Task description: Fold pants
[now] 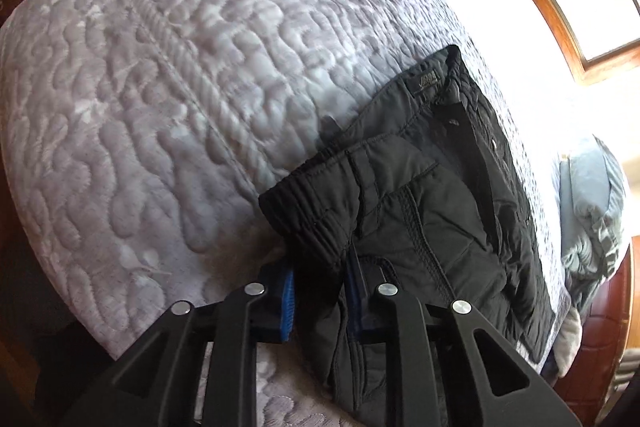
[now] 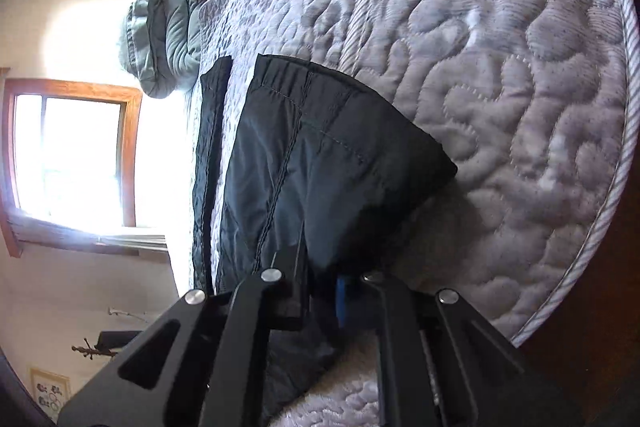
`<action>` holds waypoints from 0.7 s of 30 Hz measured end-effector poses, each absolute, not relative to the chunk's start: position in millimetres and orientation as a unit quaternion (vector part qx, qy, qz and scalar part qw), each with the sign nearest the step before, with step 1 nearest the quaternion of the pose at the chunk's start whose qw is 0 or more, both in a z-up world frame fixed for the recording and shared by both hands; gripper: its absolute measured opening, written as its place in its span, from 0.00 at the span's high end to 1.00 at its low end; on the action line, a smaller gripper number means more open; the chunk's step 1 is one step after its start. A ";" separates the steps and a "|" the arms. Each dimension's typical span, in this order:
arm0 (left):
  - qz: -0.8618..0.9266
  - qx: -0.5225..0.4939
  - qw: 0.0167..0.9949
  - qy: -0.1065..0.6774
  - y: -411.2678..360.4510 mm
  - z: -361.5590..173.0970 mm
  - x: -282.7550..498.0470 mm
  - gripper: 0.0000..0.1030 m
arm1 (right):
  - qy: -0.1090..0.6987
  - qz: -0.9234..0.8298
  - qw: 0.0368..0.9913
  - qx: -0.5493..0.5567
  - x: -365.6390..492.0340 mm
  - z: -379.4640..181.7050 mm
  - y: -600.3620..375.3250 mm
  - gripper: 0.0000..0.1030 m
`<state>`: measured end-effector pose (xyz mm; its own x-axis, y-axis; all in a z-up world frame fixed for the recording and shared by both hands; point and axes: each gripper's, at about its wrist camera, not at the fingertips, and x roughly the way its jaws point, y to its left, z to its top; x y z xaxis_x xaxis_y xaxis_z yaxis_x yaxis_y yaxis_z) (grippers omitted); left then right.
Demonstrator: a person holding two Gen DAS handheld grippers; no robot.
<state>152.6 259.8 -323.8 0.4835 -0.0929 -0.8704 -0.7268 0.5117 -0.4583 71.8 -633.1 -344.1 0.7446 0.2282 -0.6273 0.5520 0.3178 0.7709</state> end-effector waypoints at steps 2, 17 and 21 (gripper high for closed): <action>0.233 -0.451 0.735 0.450 277.8 -322.5 142.6 0.80 | 0.357 -0.098 0.743 0.558 73.3 -337.1 -612.7 0.92; 0.240 -0.394 0.737 0.494 336.5 -308.2 110.2 0.30 | 0.455 -0.081 0.745 0.481 77.0 -323.4 -571.3 0.24; 0.210 -0.297 0.791 0.492 349.3 -249.5 135.4 0.10 | 0.471 -0.119 0.793 0.369 83.2 -265.5 -578.7 0.24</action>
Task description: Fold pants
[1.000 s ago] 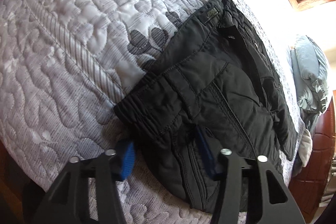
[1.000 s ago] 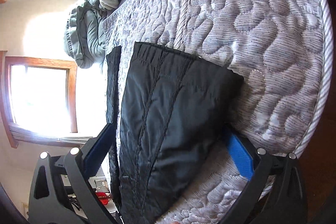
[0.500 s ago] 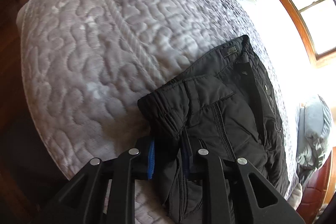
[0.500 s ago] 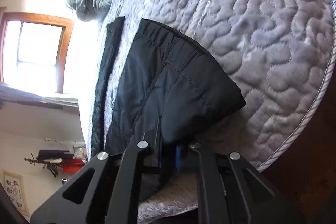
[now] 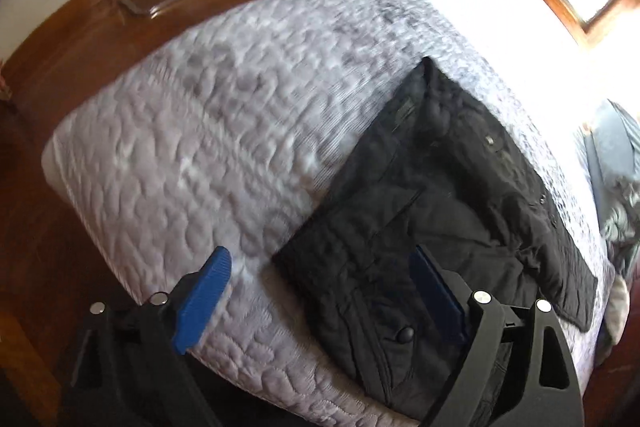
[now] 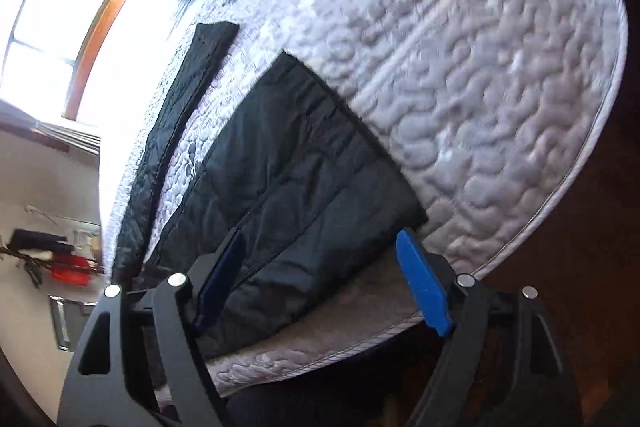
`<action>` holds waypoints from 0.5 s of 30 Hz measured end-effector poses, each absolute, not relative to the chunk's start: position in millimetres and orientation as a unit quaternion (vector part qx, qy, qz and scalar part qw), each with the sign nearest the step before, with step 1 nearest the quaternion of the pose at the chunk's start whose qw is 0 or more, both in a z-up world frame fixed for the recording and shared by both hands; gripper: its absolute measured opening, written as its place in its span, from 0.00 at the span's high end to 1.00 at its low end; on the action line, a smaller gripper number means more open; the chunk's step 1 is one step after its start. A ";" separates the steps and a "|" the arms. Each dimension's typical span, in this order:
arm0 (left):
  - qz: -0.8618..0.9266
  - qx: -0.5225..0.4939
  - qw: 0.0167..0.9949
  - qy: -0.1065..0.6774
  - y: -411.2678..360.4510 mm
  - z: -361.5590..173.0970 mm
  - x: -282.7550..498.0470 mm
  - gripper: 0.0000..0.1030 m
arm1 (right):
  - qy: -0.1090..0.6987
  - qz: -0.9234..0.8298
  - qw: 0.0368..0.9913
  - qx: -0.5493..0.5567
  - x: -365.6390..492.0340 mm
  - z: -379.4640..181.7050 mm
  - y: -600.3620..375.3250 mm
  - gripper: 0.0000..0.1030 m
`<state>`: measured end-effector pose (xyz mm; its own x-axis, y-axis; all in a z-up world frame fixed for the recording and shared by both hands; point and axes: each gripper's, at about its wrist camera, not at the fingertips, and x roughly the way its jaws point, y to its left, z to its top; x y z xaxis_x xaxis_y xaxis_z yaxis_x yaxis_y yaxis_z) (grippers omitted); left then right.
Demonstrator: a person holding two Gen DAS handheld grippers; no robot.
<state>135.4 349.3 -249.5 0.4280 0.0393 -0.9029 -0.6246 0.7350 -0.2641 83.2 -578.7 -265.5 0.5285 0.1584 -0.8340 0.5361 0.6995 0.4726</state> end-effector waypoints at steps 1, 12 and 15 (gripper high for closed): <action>0.193 -0.275 0.802 0.493 352.1 -236.1 151.7 0.06 | 0.467 -0.115 0.812 0.330 92.4 -245.0 -575.6 0.24; 0.028 -0.259 0.785 0.562 399.2 -274.6 377.3 0.04 | 0.531 0.010 0.821 0.210 283.0 -213.9 -503.8 0.07; 0.027 -0.279 0.770 0.573 410.6 -304.8 410.3 0.04 | 0.540 0.046 0.806 0.236 331.6 -224.4 -496.3 0.07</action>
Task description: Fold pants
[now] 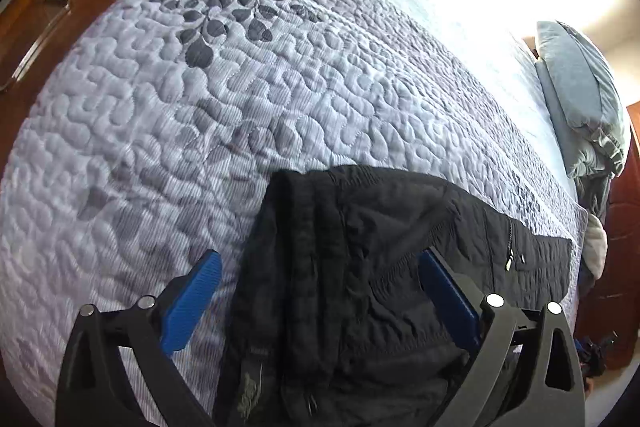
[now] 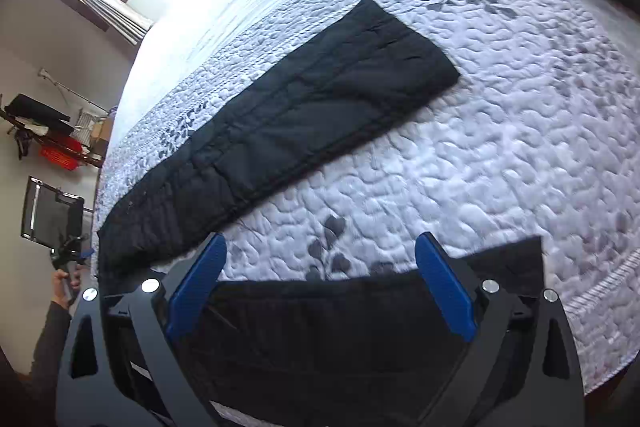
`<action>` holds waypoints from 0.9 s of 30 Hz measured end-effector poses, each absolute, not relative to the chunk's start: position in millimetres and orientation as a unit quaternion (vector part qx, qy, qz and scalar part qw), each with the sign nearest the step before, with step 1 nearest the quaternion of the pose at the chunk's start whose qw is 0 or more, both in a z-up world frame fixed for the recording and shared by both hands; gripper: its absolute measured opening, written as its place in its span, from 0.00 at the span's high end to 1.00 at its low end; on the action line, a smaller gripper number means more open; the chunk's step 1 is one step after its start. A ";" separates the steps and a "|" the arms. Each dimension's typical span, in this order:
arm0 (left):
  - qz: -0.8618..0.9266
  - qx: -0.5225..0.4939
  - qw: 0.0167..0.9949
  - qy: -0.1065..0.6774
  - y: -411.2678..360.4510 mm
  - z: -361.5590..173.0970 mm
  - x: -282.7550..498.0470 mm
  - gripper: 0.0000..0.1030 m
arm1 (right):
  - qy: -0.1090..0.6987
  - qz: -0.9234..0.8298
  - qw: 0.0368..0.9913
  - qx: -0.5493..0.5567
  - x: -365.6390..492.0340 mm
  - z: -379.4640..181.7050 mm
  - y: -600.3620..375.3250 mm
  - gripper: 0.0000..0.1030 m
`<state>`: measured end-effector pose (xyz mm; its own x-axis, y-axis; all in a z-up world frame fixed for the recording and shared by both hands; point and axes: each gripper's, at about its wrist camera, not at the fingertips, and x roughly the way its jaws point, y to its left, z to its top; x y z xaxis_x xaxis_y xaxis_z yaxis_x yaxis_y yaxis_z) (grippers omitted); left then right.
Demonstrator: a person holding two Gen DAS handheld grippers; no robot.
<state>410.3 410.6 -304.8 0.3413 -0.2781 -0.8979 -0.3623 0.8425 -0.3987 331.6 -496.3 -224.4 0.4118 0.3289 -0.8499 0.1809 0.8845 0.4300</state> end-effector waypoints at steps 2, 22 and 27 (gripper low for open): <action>0.024 -0.278 0.763 0.583 411.2 -319.8 421.9 0.04 | 0.545 0.063 0.799 0.247 357.3 -228.1 -490.1 0.07; 0.013 -0.277 0.770 0.574 413.5 -340.6 427.1 0.77 | 0.587 0.056 0.786 0.187 611.5 -295.5 -586.0 0.07; 0.014 -0.282 0.768 0.575 412.2 -344.7 430.1 0.77 | 0.607 0.095 0.771 0.167 638.6 -316.9 -577.8 0.08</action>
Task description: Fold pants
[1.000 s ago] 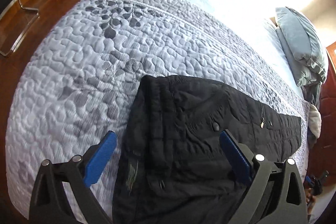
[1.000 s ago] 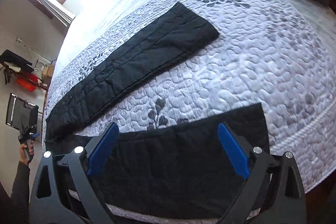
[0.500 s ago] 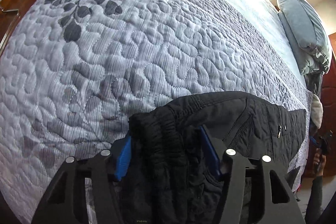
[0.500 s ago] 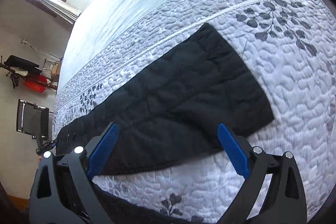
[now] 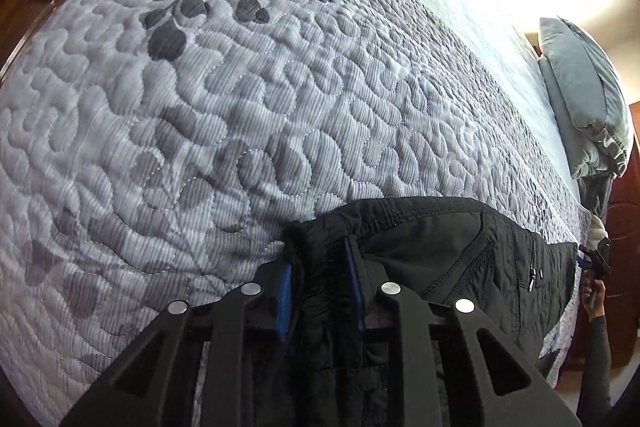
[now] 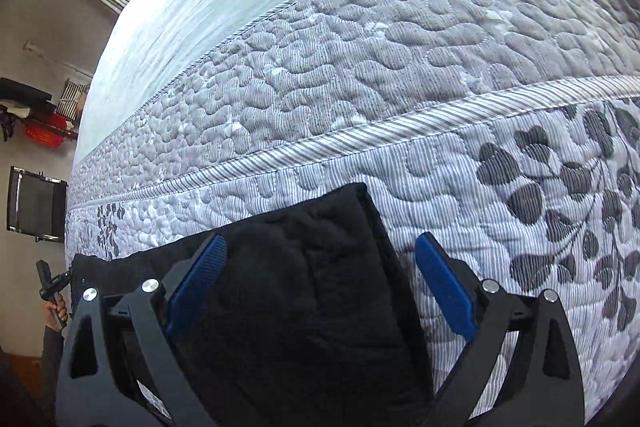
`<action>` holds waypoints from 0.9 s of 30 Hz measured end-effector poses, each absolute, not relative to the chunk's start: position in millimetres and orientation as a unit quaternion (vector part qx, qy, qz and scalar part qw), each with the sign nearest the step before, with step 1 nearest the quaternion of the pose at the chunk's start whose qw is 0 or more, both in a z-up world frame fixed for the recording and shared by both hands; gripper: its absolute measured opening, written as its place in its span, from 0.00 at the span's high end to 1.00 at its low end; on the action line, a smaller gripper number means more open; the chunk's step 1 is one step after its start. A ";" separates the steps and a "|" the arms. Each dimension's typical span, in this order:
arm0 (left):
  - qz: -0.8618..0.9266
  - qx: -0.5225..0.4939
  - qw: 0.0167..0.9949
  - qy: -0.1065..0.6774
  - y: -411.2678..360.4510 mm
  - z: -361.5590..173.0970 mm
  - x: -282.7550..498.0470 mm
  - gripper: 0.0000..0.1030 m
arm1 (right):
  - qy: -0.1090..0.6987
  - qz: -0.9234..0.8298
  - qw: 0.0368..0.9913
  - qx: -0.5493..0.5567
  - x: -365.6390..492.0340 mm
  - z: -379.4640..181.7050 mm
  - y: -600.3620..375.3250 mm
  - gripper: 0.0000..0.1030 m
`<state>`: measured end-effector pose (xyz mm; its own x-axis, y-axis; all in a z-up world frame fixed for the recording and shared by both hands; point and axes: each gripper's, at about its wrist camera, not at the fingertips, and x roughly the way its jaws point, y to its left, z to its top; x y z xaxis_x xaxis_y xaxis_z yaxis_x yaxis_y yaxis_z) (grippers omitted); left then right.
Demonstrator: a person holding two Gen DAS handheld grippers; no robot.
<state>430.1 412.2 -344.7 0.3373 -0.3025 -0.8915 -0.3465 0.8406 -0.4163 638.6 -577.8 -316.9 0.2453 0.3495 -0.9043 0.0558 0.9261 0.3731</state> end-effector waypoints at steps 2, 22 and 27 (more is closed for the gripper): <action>0.016 -0.288 0.765 0.575 413.8 -346.1 430.4 0.77 | 0.619 0.108 0.762 0.154 642.8 -325.0 -573.4 0.06; 0.083 -0.252 0.786 0.558 397.5 -316.3 428.2 0.87 | 0.560 0.088 0.807 0.168 599.3 -250.5 -581.1 0.92; 0.074 -0.255 0.799 0.540 395.2 -292.5 423.2 0.87 | 0.547 0.078 0.818 0.159 574.3 -213.2 -581.2 0.93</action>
<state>423.2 395.2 -292.5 0.4066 -0.1571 -0.9000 -0.3924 0.8596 -0.3274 574.3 -581.2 -213.2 0.3898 0.3013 -0.8702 0.0458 0.9374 0.3451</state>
